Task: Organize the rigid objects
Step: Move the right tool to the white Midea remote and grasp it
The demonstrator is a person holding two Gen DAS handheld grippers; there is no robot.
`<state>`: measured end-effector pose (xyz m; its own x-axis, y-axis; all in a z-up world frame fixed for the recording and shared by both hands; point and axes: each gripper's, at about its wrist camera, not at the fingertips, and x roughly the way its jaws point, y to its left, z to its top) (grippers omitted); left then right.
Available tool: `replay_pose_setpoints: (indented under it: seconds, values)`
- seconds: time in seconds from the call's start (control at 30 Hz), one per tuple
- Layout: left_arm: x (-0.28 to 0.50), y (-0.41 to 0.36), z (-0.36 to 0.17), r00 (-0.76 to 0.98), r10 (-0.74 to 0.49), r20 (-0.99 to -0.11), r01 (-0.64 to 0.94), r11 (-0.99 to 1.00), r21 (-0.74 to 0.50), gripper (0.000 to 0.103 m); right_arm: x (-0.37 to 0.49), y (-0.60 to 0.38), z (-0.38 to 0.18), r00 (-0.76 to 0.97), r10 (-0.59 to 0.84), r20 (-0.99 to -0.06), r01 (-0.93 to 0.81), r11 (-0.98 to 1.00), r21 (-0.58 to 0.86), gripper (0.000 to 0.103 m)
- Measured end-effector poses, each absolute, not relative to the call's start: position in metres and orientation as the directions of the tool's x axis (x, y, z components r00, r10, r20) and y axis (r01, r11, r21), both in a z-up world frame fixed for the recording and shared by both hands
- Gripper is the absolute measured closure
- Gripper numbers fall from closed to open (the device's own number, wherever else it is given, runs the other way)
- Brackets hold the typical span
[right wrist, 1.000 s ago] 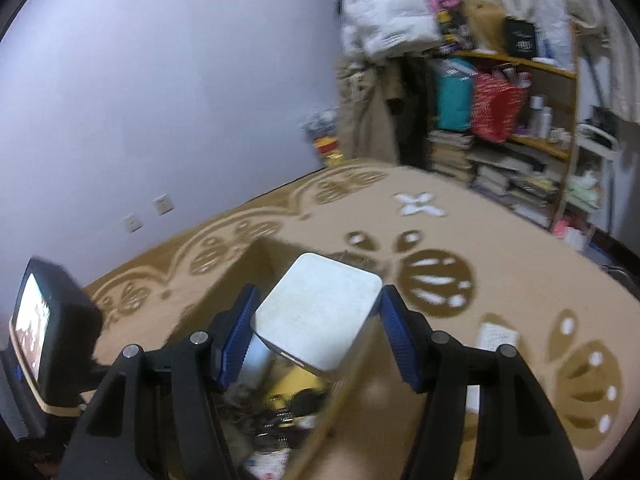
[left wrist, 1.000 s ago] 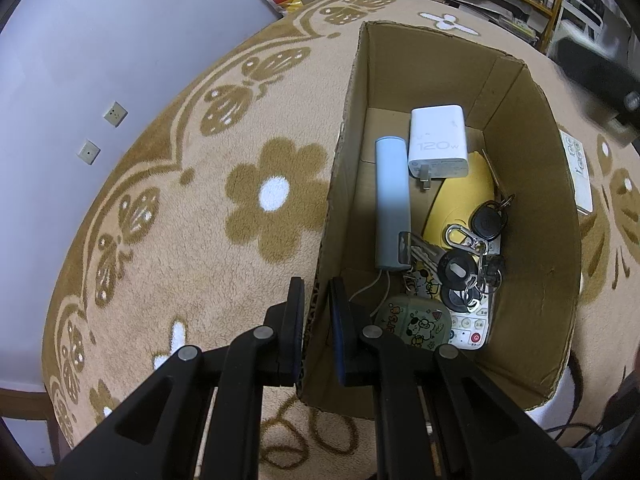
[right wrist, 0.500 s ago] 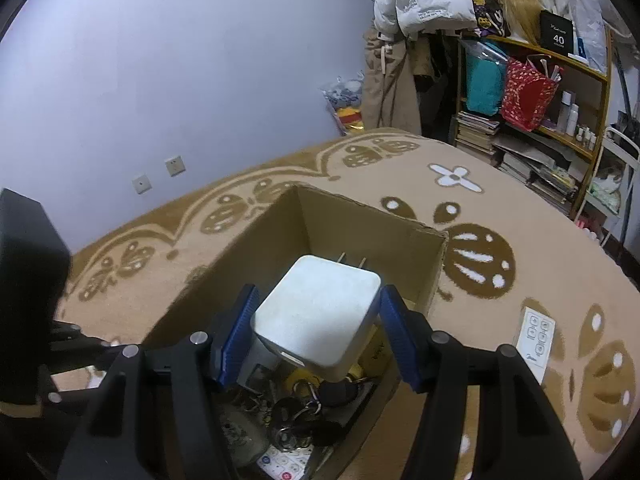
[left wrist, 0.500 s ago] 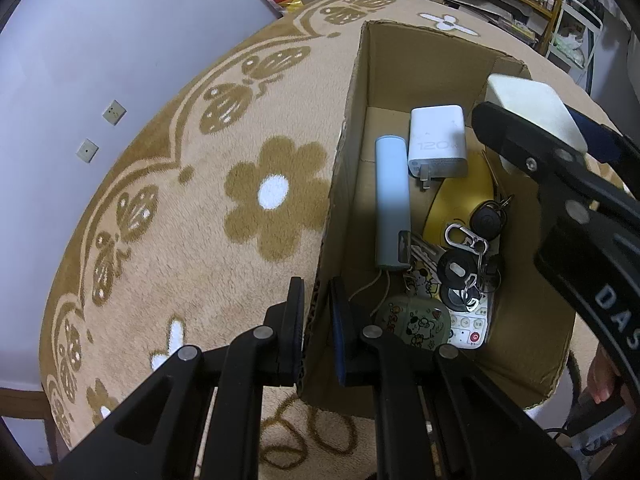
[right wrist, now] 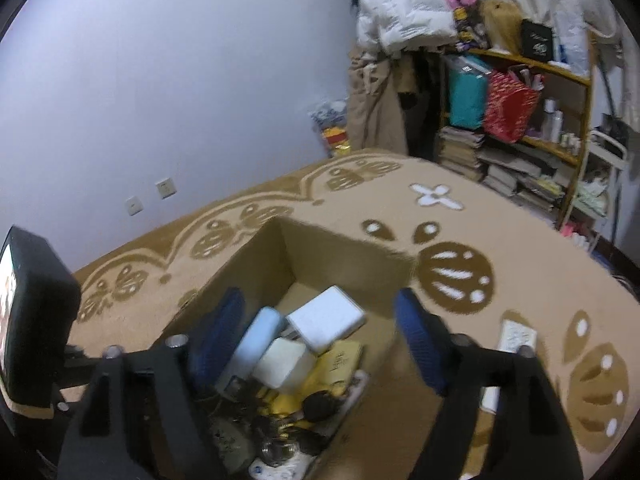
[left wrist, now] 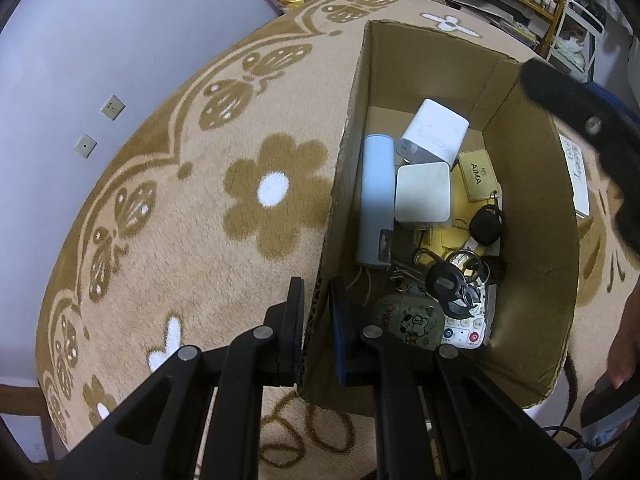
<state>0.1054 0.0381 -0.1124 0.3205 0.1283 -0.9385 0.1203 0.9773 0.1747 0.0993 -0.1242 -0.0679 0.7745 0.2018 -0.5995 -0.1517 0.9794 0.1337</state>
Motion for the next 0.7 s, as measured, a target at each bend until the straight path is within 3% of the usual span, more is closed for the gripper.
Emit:
replay_pose_setpoints:
  seconds: [0.13,0.3,0.7]
  values:
    - [0.105,0.039,-0.112,0.319,0.125,-0.939,0.119,0.978,0.171,0.092,0.100,-0.138,-0.063,0.795,0.120,-0.594,-0.086,0.993,0.085,0.014]
    - [0.105,0.039,-0.113,0.320,0.128,-0.939,0.124,0.977,0.176,0.092,0.105,-0.168,-0.064,0.808,0.029,-0.588,0.030,0.995,0.092,0.000]
    - [0.105,0.039,-0.113,0.318,0.125,-0.940,0.123,0.977,0.172,0.092,0.115,-0.238,-0.105,0.724,-0.199,-0.660,0.306,0.951,0.049,0.000]
